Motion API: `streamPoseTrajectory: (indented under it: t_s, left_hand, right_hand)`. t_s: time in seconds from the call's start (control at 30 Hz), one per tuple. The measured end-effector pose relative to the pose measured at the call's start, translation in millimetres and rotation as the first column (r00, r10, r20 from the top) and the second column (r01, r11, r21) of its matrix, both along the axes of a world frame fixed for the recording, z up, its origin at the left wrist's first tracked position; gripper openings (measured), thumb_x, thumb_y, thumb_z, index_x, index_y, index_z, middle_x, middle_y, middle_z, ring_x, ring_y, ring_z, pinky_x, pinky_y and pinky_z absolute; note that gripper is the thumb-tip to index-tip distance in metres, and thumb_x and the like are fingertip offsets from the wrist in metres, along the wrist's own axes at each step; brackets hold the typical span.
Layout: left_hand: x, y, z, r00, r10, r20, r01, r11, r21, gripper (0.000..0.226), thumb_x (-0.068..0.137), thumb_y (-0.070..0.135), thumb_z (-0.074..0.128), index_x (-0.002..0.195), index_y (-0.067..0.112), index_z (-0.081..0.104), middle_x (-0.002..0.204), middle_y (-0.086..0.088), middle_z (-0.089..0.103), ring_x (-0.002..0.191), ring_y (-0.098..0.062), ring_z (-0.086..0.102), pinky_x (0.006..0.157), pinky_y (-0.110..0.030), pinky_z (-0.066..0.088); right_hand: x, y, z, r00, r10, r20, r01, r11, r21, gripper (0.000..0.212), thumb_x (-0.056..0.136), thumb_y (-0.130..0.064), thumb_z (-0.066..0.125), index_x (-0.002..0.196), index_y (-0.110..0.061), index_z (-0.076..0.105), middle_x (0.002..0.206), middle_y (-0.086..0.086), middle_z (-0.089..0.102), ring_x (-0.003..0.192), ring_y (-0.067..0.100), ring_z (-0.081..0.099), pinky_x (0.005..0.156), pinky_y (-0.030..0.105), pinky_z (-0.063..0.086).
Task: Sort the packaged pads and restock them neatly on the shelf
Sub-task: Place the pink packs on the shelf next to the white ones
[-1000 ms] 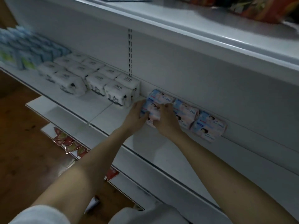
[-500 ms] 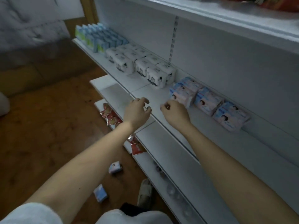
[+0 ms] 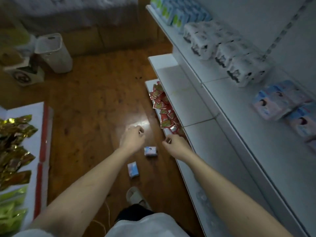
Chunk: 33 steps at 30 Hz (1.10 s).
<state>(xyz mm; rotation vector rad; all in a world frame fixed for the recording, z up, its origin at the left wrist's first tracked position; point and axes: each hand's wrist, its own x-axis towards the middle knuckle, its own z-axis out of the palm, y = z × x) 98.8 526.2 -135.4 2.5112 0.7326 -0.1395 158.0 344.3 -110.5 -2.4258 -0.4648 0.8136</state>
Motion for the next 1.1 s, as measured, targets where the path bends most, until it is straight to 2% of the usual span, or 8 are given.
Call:
streamPoseTrajectory:
  t_s: [0.13, 0.4, 0.53, 0.7, 0.77, 0.83, 0.97, 1.1]
  left_hand:
    - [-30, 41, -56, 0.983, 0.069, -0.171, -0.083, 0.993, -0.081, 0.025, 0.091, 0.033, 0.051, 0.112, 0.025, 0.062, 0.112, -0.001, 0.061, 0.112, -0.025, 0.051, 0.091, -0.04, 0.049]
    - [-65, 89, -174, 0.885, 0.137, -0.445, -0.244, 0.95, -0.192, 0.03, 0.091, 0.034, 0.054, 0.12, 0.027, 0.059, 0.122, -0.001, 0.06, 0.114, -0.023, 0.053, 0.092, -0.037, 0.048]
    - [-60, 95, -249, 0.832, 0.122, -0.541, -0.34, 0.883, -0.323, 0.03, 0.095, 0.039, 0.05, 0.118, 0.021, 0.058, 0.119, -0.004, 0.062, 0.108, -0.025, 0.058, 0.088, -0.037, 0.051]
    - [-60, 93, -360, 0.704, 0.135, -0.697, -0.52, 0.766, -0.377, 0.03, 0.093, 0.031, 0.056, 0.121, 0.02, 0.052, 0.11, -0.006, 0.064, 0.087, -0.021, 0.063, 0.077, -0.032, 0.053]
    - [-53, 93, -412, 0.66, 0.158, -0.734, -0.576, 0.734, -0.36, 0.032, 0.092, 0.028, 0.058, 0.122, 0.018, 0.052, 0.115, -0.008, 0.062, 0.093, -0.025, 0.063, 0.079, -0.032, 0.051]
    - [-41, 96, -472, 0.636, 0.175, -0.752, -0.604, 0.719, -0.343, 0.039, 0.089, 0.03, 0.059, 0.125, 0.016, 0.05, 0.121, -0.01, 0.06, 0.106, -0.029, 0.06, 0.088, -0.038, 0.051]
    - [1, 108, -593, 0.598, 0.368, -0.712, -0.705, 0.665, -0.247, 0.065, 0.082, 0.045, 0.06, 0.137, 0.016, 0.041, 0.13, -0.016, 0.051, 0.117, -0.04, 0.054, 0.097, -0.048, 0.047]
    - [36, 117, -684, 0.513, 0.516, -0.686, -0.755, 0.652, -0.074, 0.094, 0.08, 0.039, 0.076, 0.151, 0.019, 0.018, 0.148, -0.017, 0.025, 0.131, -0.042, 0.036, 0.102, -0.05, 0.038]
  right_hand:
    - [-2, 52, -55, 0.986, 0.045, -0.159, -0.059, 0.995, -0.086, 0.021, 0.095, -0.036, 0.055, 0.104, -0.021, 0.066, 0.103, 0.004, 0.068, 0.092, 0.023, 0.064, 0.077, 0.036, 0.052]
    - [-8, 116, -178, 0.885, 0.003, -0.465, -0.101, 0.977, -0.186, 0.016, 0.096, -0.026, 0.054, 0.096, -0.014, 0.065, 0.093, 0.006, 0.069, 0.085, 0.022, 0.064, 0.075, 0.037, 0.052]
    - [3, 118, -262, 0.83, -0.094, -0.55, -0.046, 0.971, -0.235, 0.021, 0.1, -0.021, 0.05, 0.092, -0.007, 0.064, 0.086, 0.013, 0.066, 0.074, 0.022, 0.062, 0.065, 0.026, 0.049]
    - [16, 113, -390, 0.789, -0.144, -0.597, -0.05, 0.954, -0.296, 0.015, 0.099, -0.024, 0.052, 0.092, -0.018, 0.063, 0.093, 0.009, 0.068, 0.085, 0.028, 0.066, 0.076, 0.044, 0.054]
    - [32, 120, -443, 0.798, -0.105, -0.593, -0.106, 0.945, -0.309, 0.014, 0.099, -0.025, 0.049, 0.095, -0.017, 0.061, 0.096, 0.007, 0.067, 0.089, 0.027, 0.064, 0.077, 0.041, 0.052]
    - [58, 131, -500, 0.807, -0.059, -0.588, -0.177, 0.925, -0.335, 0.014, 0.098, -0.024, 0.05, 0.103, -0.016, 0.061, 0.101, 0.008, 0.067, 0.095, 0.027, 0.064, 0.084, 0.043, 0.054]
    - [130, 164, -618, 0.862, -0.001, -0.507, -0.217, 0.903, -0.37, 0.04, 0.097, -0.03, 0.057, 0.131, -0.01, 0.05, 0.129, 0.014, 0.056, 0.115, 0.029, 0.056, 0.092, 0.04, 0.046]
    - [186, 199, -713, 0.943, 0.031, -0.332, -0.165, 0.908, -0.386, 0.087, 0.085, -0.035, 0.073, 0.152, -0.016, 0.021, 0.156, 0.017, 0.018, 0.139, 0.034, 0.033, 0.107, 0.032, 0.033]
